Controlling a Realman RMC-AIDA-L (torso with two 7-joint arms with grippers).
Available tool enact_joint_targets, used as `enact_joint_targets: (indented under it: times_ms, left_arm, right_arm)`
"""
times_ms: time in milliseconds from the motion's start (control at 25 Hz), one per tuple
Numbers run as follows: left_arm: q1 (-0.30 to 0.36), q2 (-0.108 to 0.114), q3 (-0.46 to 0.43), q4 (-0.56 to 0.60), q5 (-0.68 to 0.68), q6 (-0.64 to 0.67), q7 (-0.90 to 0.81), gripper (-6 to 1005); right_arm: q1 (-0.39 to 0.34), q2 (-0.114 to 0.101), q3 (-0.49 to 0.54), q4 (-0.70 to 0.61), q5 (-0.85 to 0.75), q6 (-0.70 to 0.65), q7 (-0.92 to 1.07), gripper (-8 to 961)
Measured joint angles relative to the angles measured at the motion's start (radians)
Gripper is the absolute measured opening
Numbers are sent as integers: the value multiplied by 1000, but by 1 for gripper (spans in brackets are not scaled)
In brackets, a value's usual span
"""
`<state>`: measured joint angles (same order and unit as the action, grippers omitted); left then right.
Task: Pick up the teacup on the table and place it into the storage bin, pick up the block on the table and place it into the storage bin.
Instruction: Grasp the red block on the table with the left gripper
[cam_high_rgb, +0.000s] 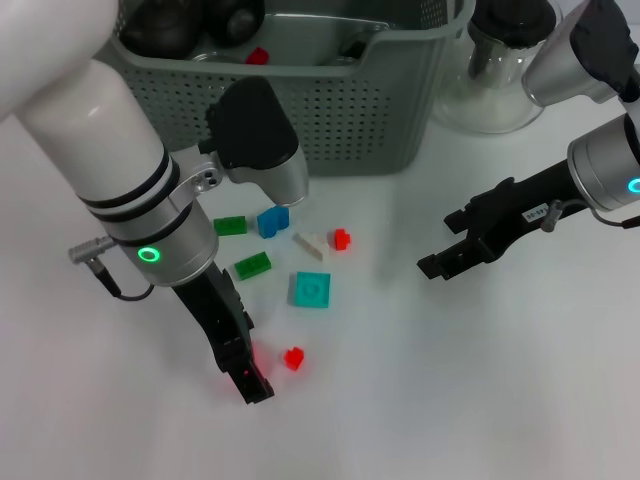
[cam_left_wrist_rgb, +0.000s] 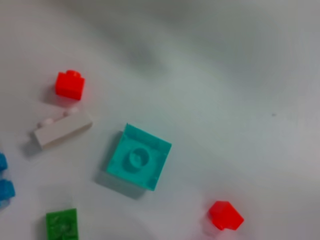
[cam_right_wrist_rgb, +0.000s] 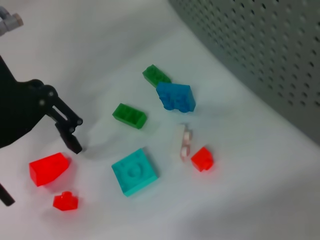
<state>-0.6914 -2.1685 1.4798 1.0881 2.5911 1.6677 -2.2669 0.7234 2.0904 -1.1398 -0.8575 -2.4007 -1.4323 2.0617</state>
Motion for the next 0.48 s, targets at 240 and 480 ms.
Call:
enact_joint_targets:
  times_ms: [240, 480]
  left_arm:
    - [14, -3, 10, -4, -6, -2, 27, 908]
    - [19, -4, 12, -2, -8, -9, 31, 905]
  right_arm:
    - [-1, -1, 0, 0, 0, 8, 0, 881]
    - [-1, -1, 0, 0, 0, 9, 0, 882]
